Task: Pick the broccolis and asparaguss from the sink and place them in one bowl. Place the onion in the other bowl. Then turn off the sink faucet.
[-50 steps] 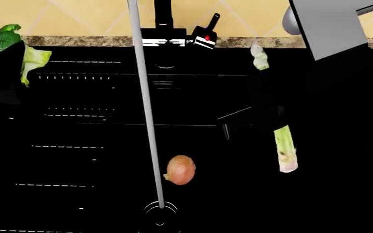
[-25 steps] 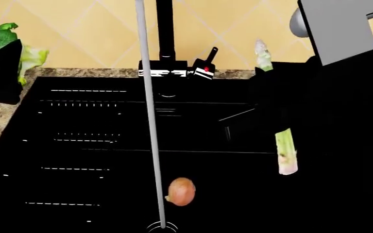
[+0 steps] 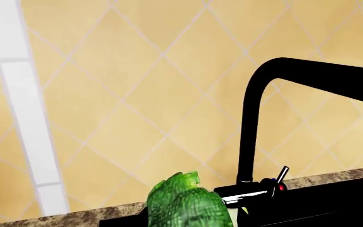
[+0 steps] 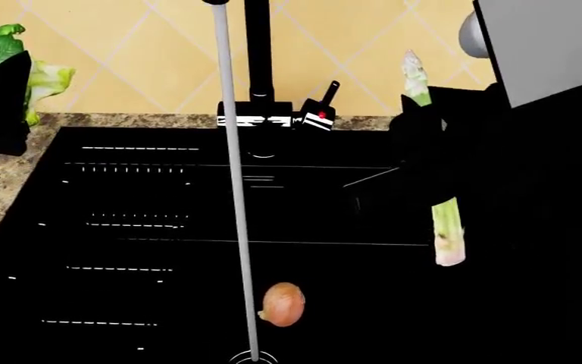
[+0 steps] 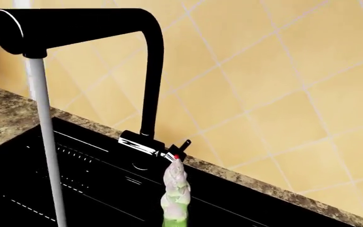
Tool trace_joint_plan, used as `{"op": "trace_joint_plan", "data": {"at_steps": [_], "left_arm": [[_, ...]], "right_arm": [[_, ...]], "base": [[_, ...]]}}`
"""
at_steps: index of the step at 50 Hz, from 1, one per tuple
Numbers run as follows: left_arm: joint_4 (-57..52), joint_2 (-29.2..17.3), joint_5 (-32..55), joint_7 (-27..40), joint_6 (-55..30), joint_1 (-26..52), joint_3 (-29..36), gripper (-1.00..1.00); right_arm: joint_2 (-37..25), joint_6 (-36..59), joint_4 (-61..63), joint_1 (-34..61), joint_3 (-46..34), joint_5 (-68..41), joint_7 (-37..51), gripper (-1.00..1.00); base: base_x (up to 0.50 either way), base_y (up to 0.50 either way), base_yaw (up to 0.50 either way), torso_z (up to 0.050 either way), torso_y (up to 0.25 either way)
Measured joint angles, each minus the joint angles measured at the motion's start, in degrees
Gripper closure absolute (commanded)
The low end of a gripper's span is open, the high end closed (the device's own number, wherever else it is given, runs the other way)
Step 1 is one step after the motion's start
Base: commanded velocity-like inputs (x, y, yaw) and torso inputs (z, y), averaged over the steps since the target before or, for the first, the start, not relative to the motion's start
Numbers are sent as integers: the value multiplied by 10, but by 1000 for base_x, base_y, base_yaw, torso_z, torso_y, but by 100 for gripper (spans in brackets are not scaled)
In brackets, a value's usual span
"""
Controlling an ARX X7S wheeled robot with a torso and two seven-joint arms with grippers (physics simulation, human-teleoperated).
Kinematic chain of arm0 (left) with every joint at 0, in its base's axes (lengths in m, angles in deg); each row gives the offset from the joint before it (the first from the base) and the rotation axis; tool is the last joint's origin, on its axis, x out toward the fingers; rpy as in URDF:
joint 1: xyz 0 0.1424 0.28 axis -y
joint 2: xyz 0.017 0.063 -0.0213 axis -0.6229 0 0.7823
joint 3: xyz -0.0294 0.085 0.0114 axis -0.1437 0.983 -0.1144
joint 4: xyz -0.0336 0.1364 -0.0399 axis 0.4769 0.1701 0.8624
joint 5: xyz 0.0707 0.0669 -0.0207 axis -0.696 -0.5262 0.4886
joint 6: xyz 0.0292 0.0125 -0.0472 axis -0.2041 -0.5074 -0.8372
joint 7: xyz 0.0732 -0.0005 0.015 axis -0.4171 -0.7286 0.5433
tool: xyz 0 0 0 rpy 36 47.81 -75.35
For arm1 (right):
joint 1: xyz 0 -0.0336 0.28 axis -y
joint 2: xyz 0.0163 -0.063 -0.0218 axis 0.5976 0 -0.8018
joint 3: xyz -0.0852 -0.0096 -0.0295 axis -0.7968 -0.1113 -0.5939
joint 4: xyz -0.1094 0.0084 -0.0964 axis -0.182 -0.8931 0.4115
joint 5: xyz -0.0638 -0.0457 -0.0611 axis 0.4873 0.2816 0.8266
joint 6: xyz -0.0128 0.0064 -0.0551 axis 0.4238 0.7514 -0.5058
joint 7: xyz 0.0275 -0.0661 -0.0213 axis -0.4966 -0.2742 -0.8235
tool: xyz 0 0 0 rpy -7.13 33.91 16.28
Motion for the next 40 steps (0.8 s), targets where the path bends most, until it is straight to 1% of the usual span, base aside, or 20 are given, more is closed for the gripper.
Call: {"op": "trace_joint_plan", "data": {"at_steps": [5, 20, 40], "left_arm": [[-15, -5, 2, -1, 3, -6, -2, 100], [-42, -14, 9, 0, 7, -18, -5, 100], [-52, -14, 15, 2, 6, -16, -5, 100]], "right_arm": [[-5, -13, 18, -9, 0, 11, -6, 100], [-19, -37, 56, -42, 16, 5, 13, 100], [-35, -47, 80, -61, 30, -23, 46, 100]], "base": [[-199, 0, 0, 0, 0], [-482, -11, 0, 0, 0], [-474, -394, 0, 0, 0]]}}
